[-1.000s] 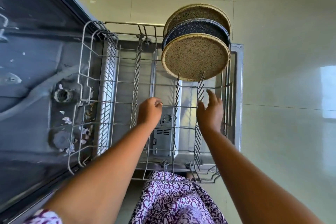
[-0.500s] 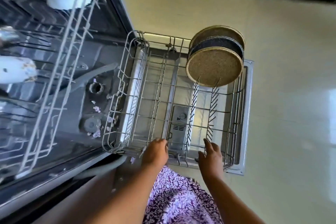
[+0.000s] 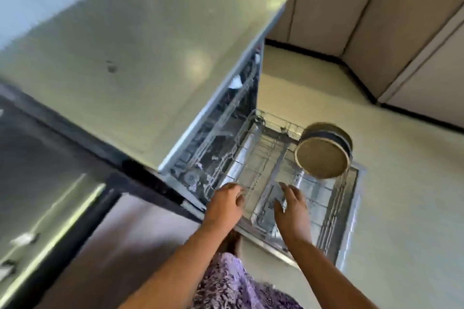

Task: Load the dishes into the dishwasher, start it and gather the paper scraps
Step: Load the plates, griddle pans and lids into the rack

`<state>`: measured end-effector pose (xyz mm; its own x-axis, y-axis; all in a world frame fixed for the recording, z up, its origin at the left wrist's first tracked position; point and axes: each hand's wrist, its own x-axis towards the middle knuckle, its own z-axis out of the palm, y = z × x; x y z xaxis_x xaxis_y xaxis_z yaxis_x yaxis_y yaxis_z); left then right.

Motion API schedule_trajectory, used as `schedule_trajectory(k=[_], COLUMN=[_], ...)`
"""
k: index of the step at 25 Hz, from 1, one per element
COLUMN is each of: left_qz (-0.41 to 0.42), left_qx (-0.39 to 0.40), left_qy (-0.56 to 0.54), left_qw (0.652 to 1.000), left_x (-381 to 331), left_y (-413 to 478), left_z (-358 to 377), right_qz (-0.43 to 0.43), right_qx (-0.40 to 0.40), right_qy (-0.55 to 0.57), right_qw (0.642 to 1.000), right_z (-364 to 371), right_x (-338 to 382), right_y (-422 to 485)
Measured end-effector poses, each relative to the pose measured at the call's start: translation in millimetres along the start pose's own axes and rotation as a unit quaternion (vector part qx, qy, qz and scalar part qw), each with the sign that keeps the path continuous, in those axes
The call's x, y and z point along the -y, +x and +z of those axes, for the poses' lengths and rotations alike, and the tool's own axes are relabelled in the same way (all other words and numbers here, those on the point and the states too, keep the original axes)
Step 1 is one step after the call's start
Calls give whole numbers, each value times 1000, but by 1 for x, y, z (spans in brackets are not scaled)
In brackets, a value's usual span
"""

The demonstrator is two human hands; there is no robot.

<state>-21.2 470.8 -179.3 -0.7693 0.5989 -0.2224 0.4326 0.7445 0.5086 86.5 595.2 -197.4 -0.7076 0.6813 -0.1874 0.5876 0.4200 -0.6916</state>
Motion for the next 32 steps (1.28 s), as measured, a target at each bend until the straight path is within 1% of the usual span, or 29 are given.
schedule_trajectory(k=[3, 6, 8, 10, 14, 16, 19, 21, 24, 27, 28, 29, 31, 32], left_qz=[-10, -14, -26, -56, -147, -195, -263, -314, -412, -515, -541, -556, -588, -605], left_qx=[-114, -227, -310, -371, -455, -488, -538, -570, -624, -649, -648, -647, -651, -647], left_qy=[-66, -117, -130, -136, -164, -189, -193, -191, -165, -137, -130, -125, -110, -105], left_qw=[991, 967, 941, 917, 863, 830, 777, 735, 643, 543, 520, 507, 468, 452], left_x=[-9, -4, 14, 36, 95, 129, 185, 215, 254, 276, 279, 280, 279, 278], left_y=[-47, -91, -124, -157, -240, -289, -376, -434, -522, -597, -619, -633, -670, -681], left_z=[-73, -139, -180, -216, -270, -287, -306, -312, -304, -280, -271, -264, -245, -240], right_qz=[-108, -230, -307, -352, -432, -466, -510, -541, -582, -597, -602, -607, -623, -626], right_qx=[2, 25, 34, 54, 81, 114, 177, 220, 294, 353, 372, 384, 418, 428], right_qy=[39, 64, 72, 86, 127, 154, 173, 165, 160, 155, 149, 142, 126, 122], right_qw=[993, 971, 948, 930, 889, 864, 824, 795, 741, 703, 691, 681, 650, 640], right_z=[-16, -22, -15, -4, 36, 62, 108, 134, 170, 196, 204, 208, 221, 225], right_x=[78, 150, 196, 241, 320, 353, 401, 426, 451, 459, 459, 460, 458, 457], right_y=[-30, -57, -73, -93, -152, -186, -246, -285, -341, -386, -400, -409, -441, -450])
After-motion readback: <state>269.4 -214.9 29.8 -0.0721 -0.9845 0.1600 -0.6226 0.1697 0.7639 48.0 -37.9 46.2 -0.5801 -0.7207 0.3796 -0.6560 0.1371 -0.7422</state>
